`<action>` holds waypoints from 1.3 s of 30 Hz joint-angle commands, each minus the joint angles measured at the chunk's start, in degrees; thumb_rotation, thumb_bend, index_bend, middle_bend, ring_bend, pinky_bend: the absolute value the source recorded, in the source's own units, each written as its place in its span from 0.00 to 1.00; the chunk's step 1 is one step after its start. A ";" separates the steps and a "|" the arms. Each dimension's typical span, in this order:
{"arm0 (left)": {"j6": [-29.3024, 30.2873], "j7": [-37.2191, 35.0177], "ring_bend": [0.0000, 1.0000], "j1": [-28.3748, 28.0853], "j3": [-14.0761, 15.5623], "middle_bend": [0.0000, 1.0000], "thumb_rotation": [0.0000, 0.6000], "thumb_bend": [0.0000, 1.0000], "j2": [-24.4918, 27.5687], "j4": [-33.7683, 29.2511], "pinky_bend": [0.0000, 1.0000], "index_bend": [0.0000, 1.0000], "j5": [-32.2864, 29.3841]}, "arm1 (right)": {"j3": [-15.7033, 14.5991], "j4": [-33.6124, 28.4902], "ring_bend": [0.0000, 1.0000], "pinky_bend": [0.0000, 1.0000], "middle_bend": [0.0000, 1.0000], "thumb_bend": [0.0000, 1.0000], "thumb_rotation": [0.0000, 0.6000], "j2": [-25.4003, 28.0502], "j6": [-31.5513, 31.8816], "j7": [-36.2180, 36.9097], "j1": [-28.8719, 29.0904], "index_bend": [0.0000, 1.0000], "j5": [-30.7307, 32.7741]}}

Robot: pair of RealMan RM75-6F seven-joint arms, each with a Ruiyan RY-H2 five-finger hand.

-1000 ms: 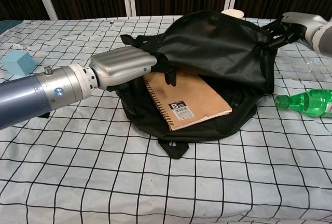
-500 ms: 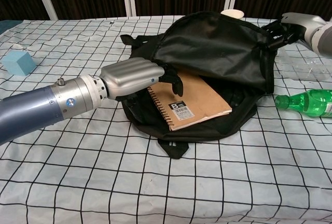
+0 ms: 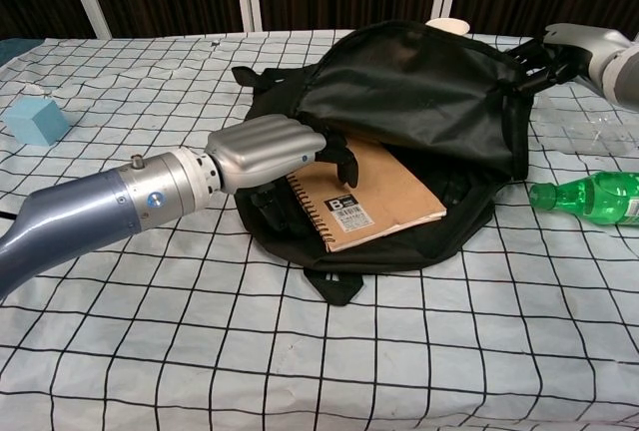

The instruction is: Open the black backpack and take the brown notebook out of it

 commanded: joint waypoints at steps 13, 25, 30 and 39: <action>0.00 -1.53 0.11 -1.42 0.05 0.32 1.00 0.00 -3.13 5.60 0.14 0.33 -0.42 | -0.17 1.31 0.09 0.12 0.14 0.49 1.00 -0.25 -0.50 1.18 -0.44 0.77 -0.96; 0.96 -3.49 0.12 -1.91 0.76 0.41 1.00 0.12 -4.25 8.86 0.14 0.39 -0.07 | -0.11 2.25 0.09 0.12 0.14 0.49 1.00 -0.68 -0.61 2.33 -0.57 0.77 -2.48; 1.44 -4.19 0.16 -2.08 0.93 0.47 1.00 0.21 -4.43 9.27 0.16 0.43 0.06 | -0.07 2.33 0.09 0.12 0.14 0.49 1.00 -0.68 -0.63 2.75 -0.72 0.77 -2.85; 3.15 -5.44 0.21 -2.18 1.10 0.51 1.00 0.26 -4.91 10.72 0.20 0.47 0.41 | 0.03 2.70 0.09 0.12 0.14 0.49 1.00 -0.74 -0.51 3.64 -0.95 0.77 -3.83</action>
